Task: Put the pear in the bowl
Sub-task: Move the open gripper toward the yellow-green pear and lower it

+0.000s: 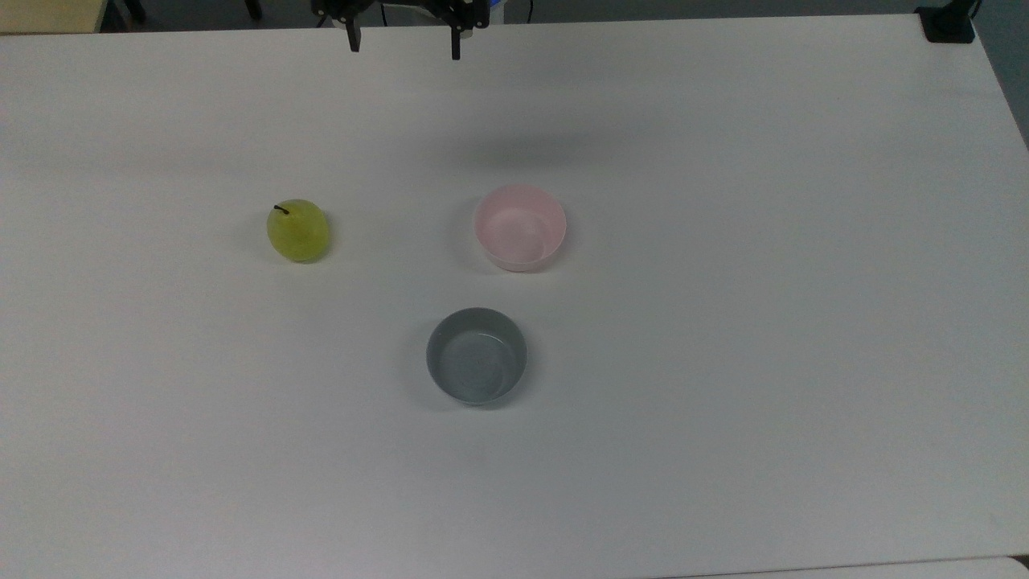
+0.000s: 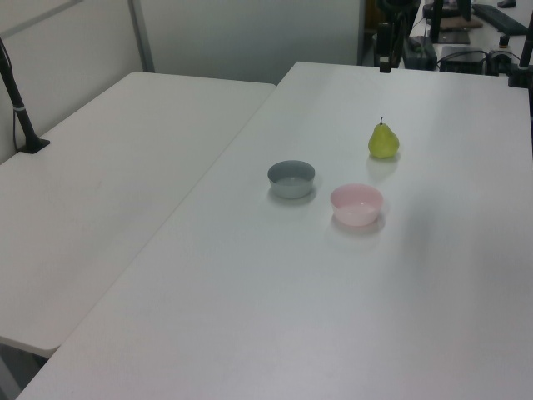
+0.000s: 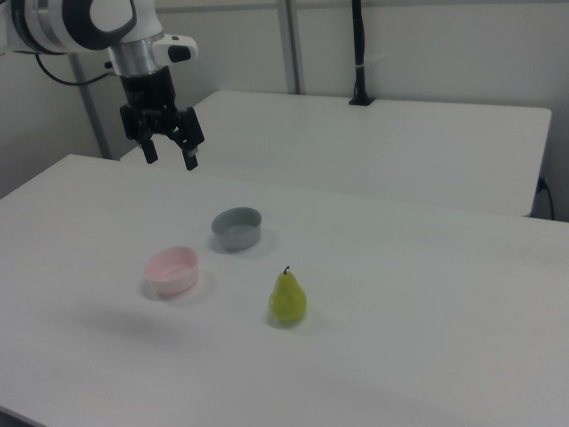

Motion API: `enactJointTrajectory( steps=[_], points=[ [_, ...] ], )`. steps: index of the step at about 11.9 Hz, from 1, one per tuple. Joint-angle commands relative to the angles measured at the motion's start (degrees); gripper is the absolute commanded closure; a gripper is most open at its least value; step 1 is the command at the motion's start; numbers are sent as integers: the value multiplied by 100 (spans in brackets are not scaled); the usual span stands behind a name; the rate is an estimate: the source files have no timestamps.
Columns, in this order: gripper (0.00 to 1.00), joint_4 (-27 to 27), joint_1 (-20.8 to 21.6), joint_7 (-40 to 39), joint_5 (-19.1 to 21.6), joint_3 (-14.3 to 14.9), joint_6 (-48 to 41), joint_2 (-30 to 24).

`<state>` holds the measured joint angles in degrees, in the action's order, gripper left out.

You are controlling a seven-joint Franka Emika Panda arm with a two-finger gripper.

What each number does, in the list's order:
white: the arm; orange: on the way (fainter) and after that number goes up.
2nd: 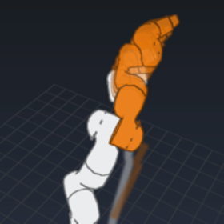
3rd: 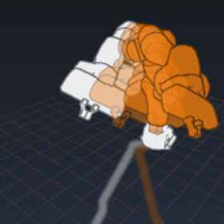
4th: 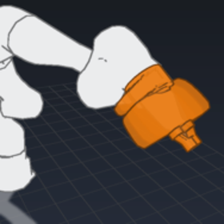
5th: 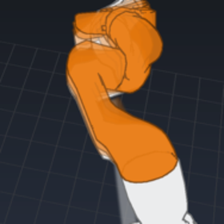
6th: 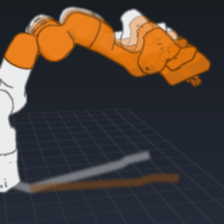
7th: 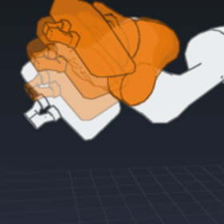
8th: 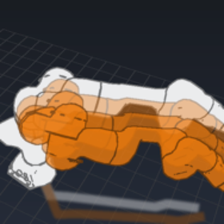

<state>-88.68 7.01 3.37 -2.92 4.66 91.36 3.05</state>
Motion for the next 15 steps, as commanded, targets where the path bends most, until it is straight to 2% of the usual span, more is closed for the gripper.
enactJointTrajectory(
  steps=[1,7,10,15],
  points=[
    [0,-62,11,-134,29,8,66,-50],
    [0,-62,-24,-169,37,17,66,-41],
    [0,-53,-348,-678,37,17,75,-32],
    [0,-62,-1243,-1416,73,17,128,11]
  ],
)
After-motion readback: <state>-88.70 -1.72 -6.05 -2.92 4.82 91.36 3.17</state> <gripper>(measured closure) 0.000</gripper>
